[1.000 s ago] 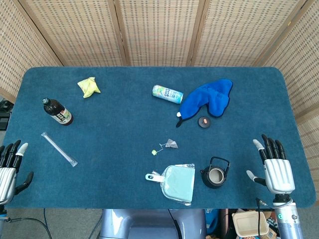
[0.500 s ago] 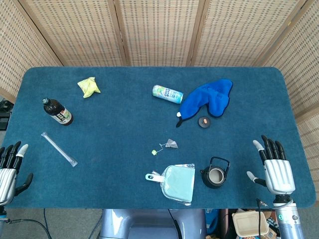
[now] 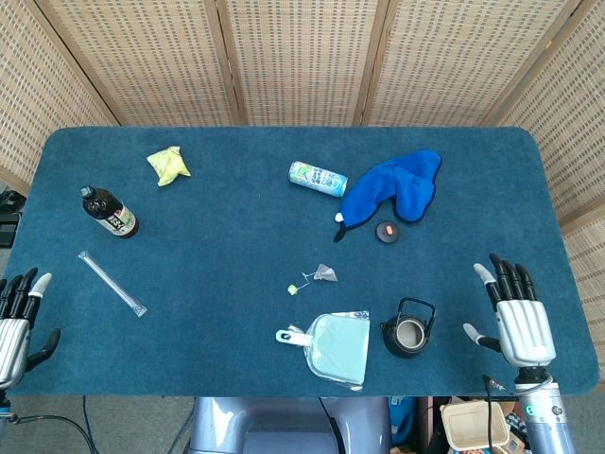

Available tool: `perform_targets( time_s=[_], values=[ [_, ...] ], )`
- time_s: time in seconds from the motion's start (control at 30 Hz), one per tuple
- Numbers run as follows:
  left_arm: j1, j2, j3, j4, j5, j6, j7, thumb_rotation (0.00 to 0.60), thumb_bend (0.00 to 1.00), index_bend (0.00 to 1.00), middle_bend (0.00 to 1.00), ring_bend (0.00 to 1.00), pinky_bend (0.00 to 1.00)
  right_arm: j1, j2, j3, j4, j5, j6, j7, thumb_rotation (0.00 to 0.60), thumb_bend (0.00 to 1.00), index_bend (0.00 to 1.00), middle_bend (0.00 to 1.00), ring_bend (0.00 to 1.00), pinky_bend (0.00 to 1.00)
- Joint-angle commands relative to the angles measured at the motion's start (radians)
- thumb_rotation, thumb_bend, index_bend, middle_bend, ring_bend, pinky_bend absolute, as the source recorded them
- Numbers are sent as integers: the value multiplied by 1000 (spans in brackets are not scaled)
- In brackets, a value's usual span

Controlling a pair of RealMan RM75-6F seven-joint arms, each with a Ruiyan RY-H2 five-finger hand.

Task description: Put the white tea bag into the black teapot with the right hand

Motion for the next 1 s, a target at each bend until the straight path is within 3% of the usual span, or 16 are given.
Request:
perform_targets(
  time_s=[0.03,0.3,0.47,0.73,1.0],
  values=[
    [-3,6,-4,-5,1,1,7,600,377,0,0,0,0,44,20,16,-33,-35,-40,18,550,303,53,177,55,128],
    [-7,14,-7,-17,-1,-1,20,600,378,0,0,0,0,148,50,46,-89,-44,-171,56,577,303,118,295,201,288],
    [-8,18,-11,-20,-6,-1,26,600,377,0,0,0,0,222,49,68,-107,-49,-257,64,595,303,168,422,378,492],
    [-15,23,-18,-24,-16,-9,36,600,377,0,0,0,0,370,34,123,-117,-9,-421,101,600,303,251,598,597,728],
    [-24,27,-26,-26,-27,-19,46,600,377,0,0,0,0,499,-23,159,-72,77,-572,85,600,319,365,789,810,858]
  ],
)
